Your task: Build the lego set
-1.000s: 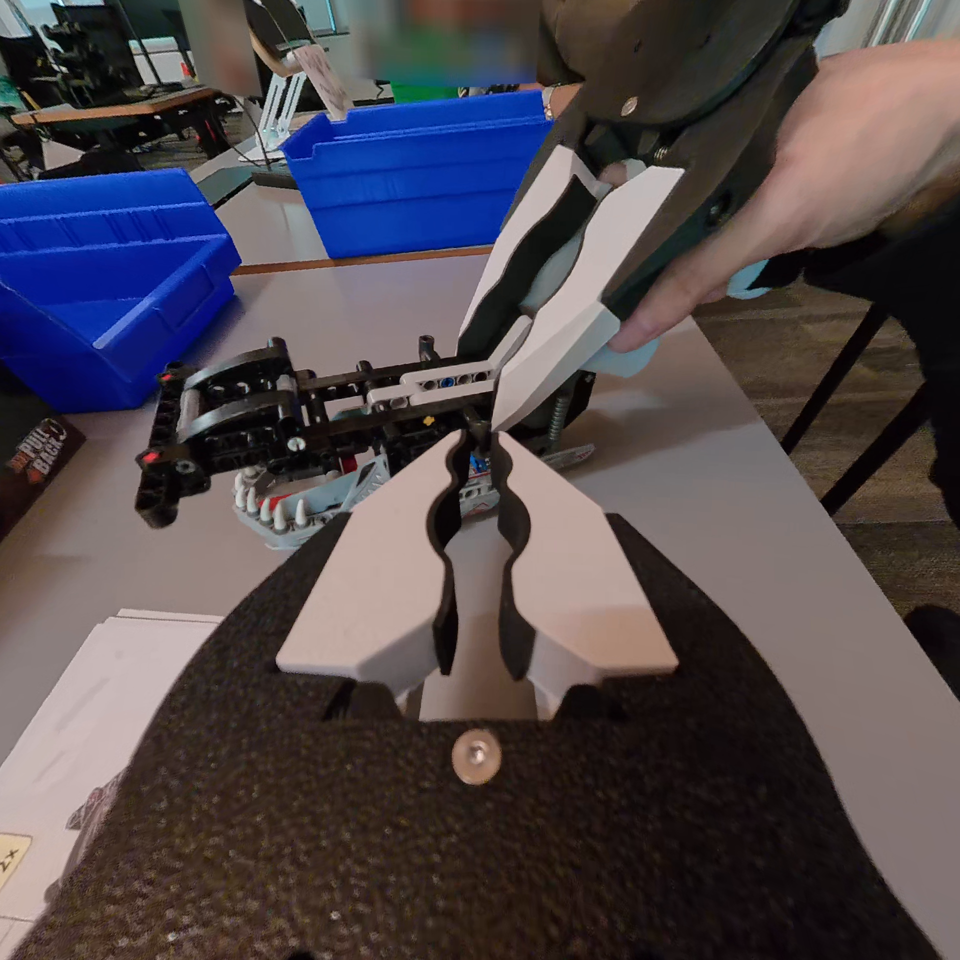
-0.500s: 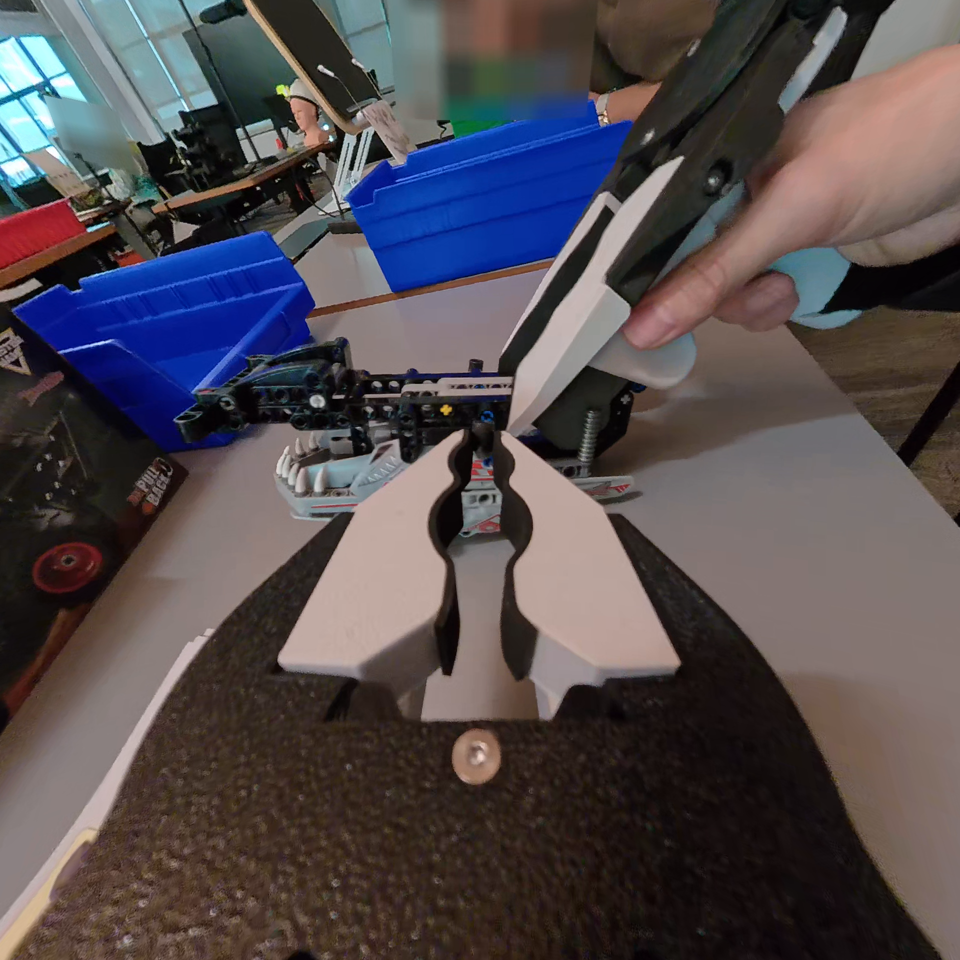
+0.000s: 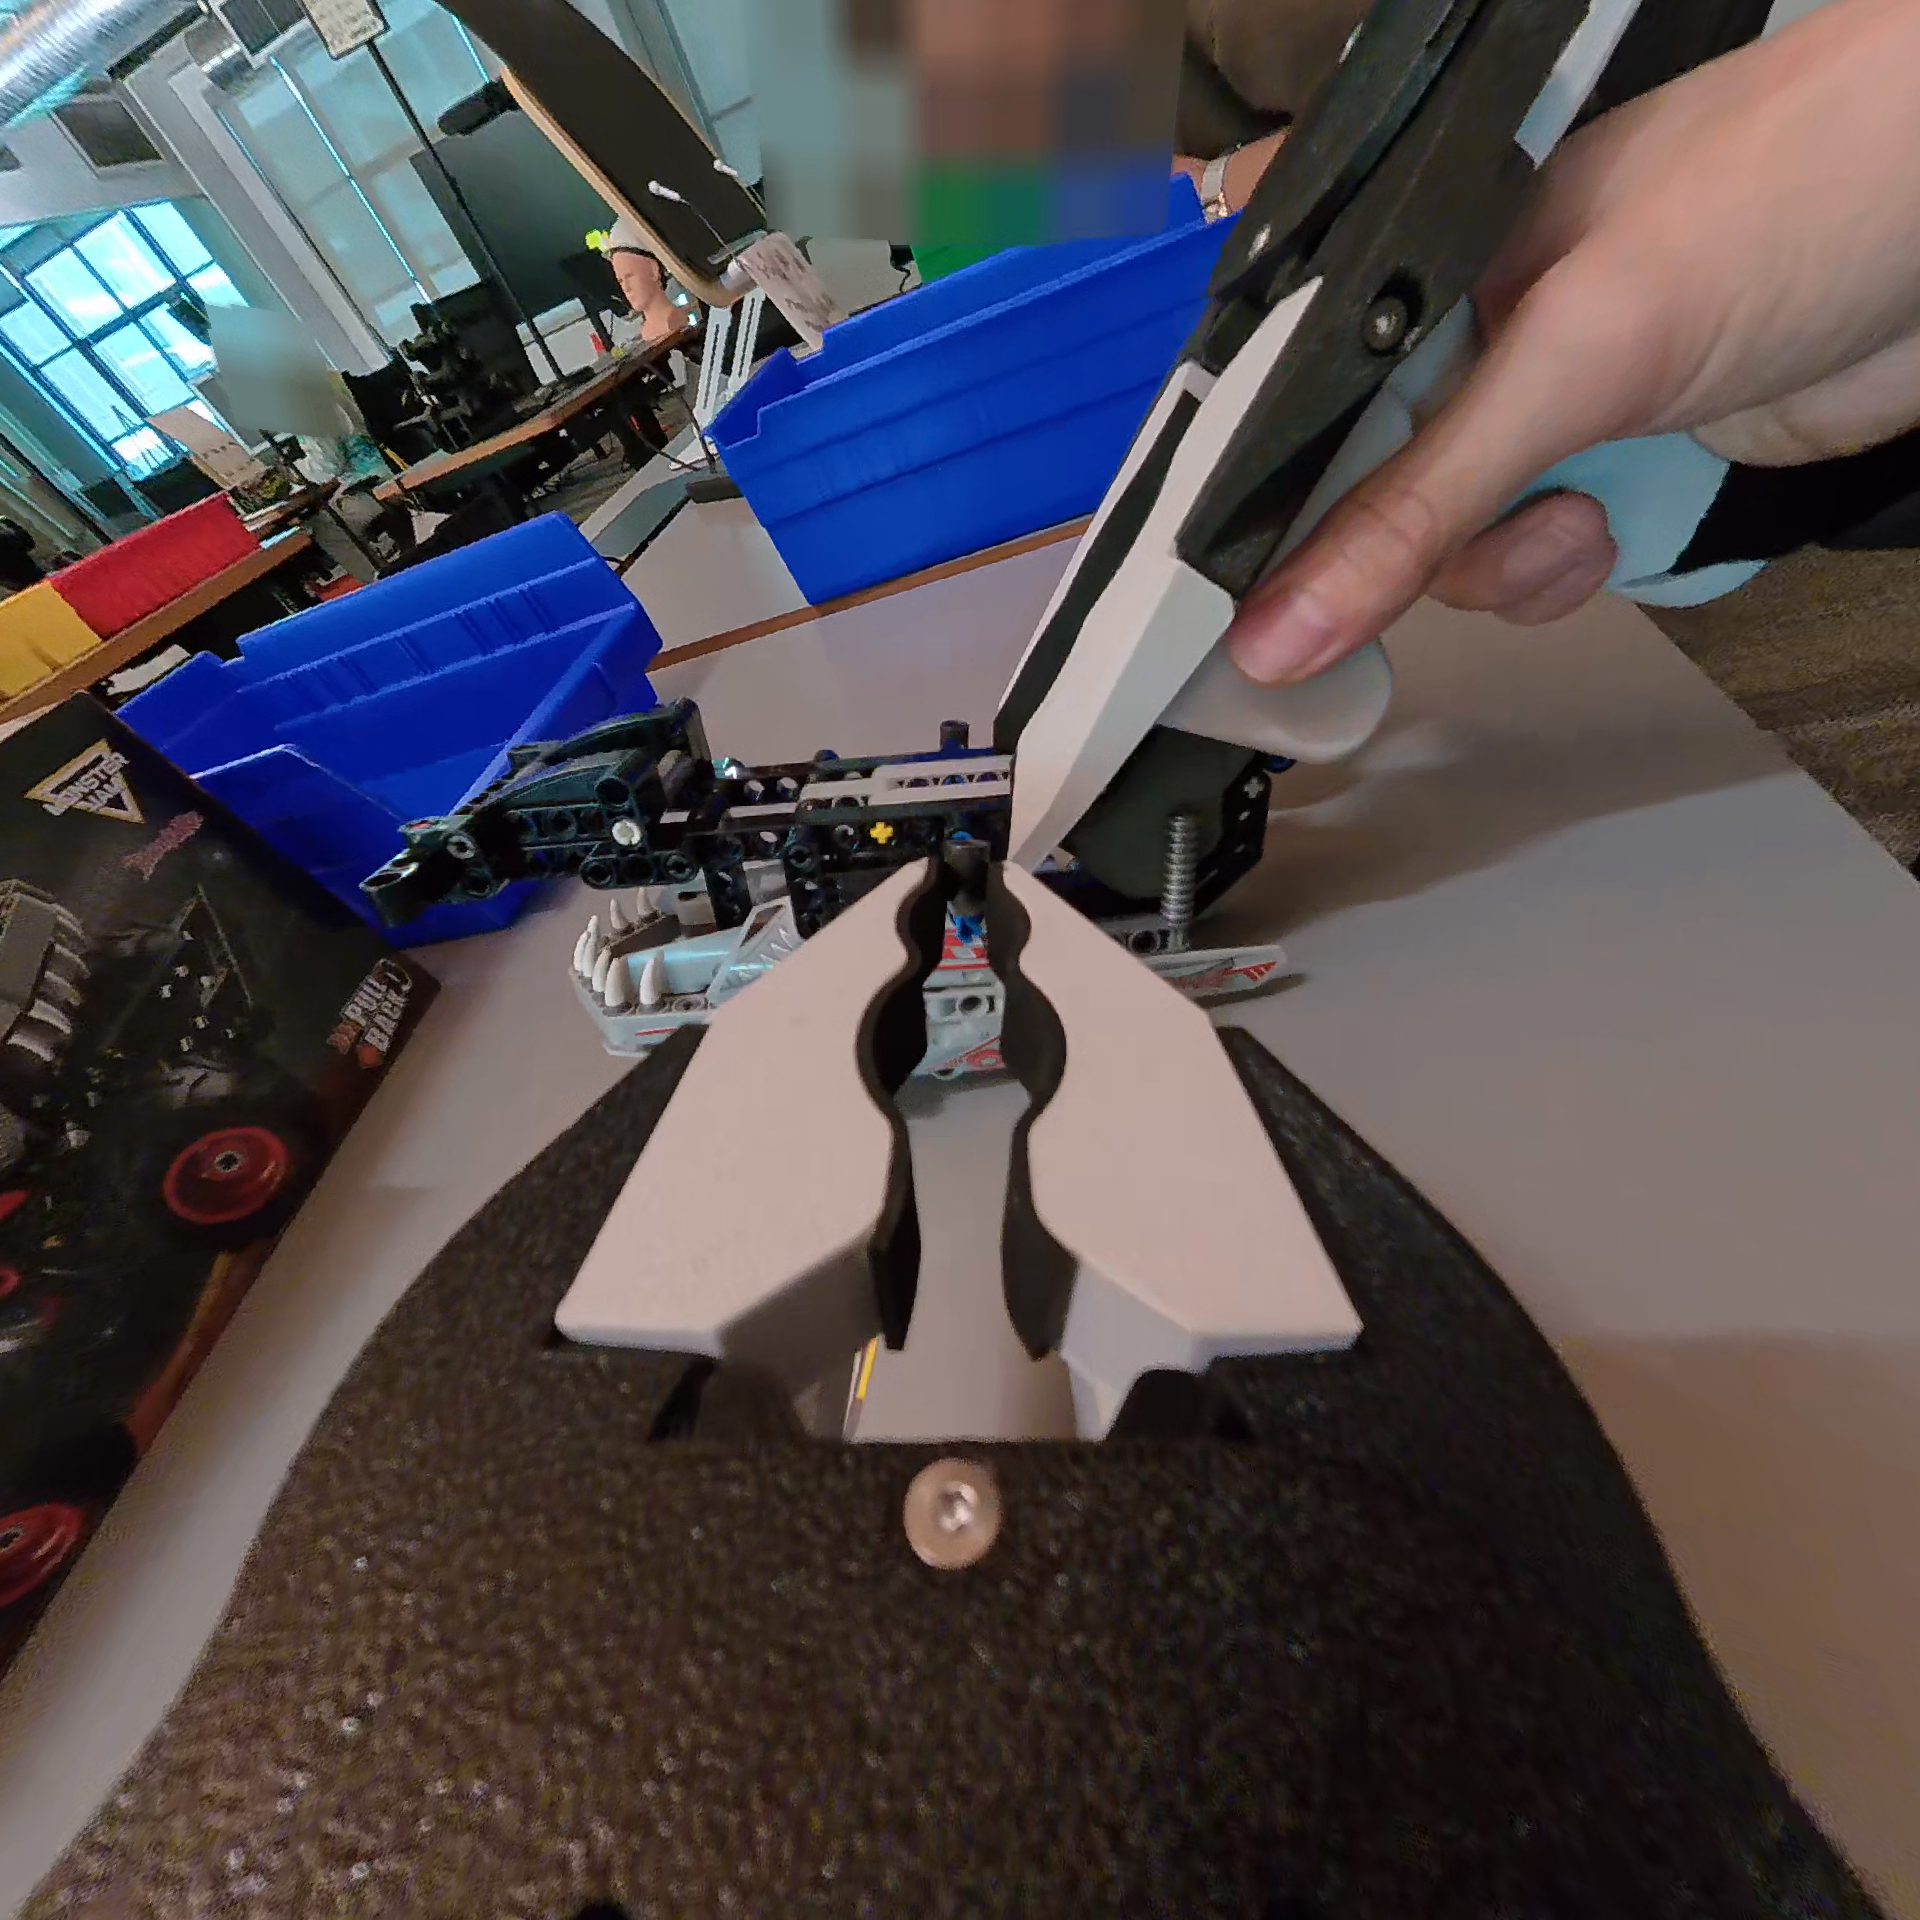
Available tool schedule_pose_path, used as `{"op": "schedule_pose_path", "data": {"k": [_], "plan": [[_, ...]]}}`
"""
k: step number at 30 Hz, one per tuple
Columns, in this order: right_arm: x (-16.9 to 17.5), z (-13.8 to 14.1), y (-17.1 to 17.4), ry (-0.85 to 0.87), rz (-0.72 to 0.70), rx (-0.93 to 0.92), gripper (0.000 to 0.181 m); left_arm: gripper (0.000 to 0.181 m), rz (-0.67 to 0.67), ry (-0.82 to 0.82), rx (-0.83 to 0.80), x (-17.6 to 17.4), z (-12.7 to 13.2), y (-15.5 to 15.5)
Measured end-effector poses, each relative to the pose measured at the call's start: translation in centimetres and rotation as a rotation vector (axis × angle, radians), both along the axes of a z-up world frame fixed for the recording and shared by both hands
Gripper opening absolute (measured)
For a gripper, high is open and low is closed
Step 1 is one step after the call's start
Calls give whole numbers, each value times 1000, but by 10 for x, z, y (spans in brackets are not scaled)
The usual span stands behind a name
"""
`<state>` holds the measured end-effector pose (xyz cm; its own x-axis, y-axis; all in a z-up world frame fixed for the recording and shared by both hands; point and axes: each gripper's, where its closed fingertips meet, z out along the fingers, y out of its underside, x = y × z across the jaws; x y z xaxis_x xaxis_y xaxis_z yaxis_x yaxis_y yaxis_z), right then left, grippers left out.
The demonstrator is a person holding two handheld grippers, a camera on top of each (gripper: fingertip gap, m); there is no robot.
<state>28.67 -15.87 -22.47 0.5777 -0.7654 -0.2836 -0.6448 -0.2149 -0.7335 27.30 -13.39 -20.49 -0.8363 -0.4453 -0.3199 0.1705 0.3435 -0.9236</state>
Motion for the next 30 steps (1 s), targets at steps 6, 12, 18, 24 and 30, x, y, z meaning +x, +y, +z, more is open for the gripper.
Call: {"op": "schedule_pose_path", "data": {"k": [6,12,18,24,30], "plan": [[0,-1,1,-8,-6,-25,43,5,-19,10,10,0,-2,2],[-1,-1,2,-19,-3,-53,43,5,-9,-31,38,-1,-4,4],[-1,-1,2,-22,2,-51,42,5,7,-36,65,0,-7,6],[0,-1,2,-28,6,-57,42,5,28,-11,72,1,-9,6],[1,-1,2,-41,-2,-76,43,5,43,62,25,2,-7,5]]}}
